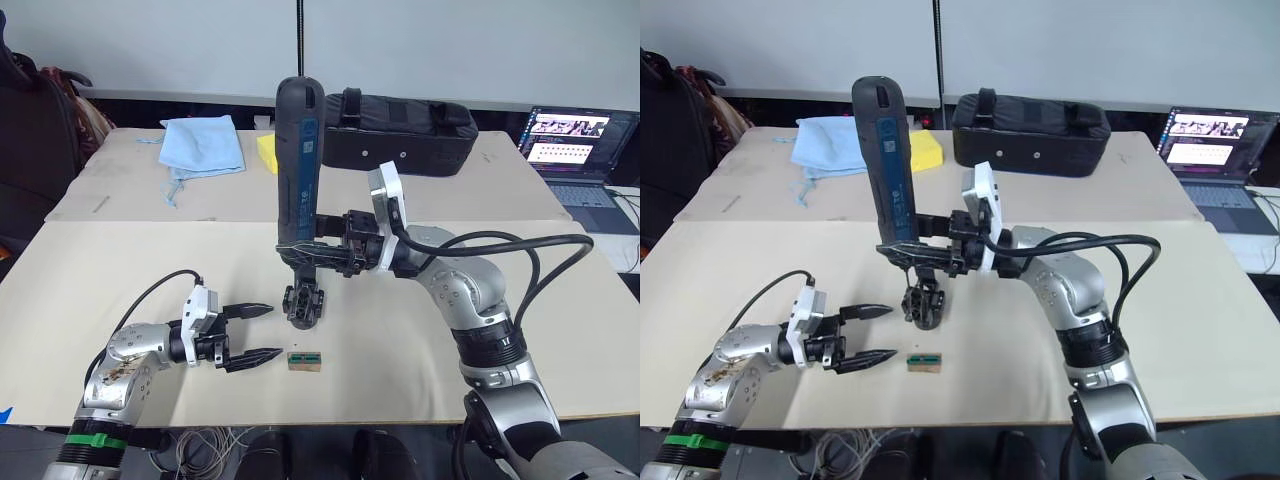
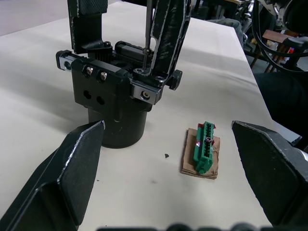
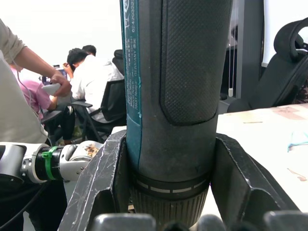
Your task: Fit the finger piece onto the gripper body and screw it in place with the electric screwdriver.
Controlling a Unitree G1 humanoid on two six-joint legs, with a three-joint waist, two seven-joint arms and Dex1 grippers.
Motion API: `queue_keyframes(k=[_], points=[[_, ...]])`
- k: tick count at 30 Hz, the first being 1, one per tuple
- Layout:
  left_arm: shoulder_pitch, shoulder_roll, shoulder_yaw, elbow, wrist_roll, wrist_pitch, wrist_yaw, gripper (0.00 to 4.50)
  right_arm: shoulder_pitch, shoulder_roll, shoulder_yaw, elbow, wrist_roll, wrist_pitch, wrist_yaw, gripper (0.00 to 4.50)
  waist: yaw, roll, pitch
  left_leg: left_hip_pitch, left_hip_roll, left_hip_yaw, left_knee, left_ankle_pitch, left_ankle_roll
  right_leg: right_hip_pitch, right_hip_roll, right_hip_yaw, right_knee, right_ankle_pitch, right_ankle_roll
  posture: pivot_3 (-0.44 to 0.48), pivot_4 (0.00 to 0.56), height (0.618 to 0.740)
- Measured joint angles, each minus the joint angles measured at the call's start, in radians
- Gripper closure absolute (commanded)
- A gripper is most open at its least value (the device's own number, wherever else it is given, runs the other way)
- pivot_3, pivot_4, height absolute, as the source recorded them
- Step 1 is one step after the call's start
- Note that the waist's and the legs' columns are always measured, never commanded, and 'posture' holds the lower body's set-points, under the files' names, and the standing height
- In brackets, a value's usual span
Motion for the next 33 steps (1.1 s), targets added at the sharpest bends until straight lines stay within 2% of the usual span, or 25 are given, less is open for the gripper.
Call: queue_keyframes(k=[33], points=[[0.013, 0.0, -0.007, -0.059, -0.001, 0.026, 0.037, 0.0, 0.02, 0.014, 0.001, 0.005, -0.054, -0.052, 0.008, 2.58, -0.001, 0.0, 0.0, 0.0, 0.0, 0.0, 0.0, 0.0, 0.0, 0.0, 0.0, 0.0, 0.0, 0.0, 0.001, 0.0, 0.15, 0.74]])
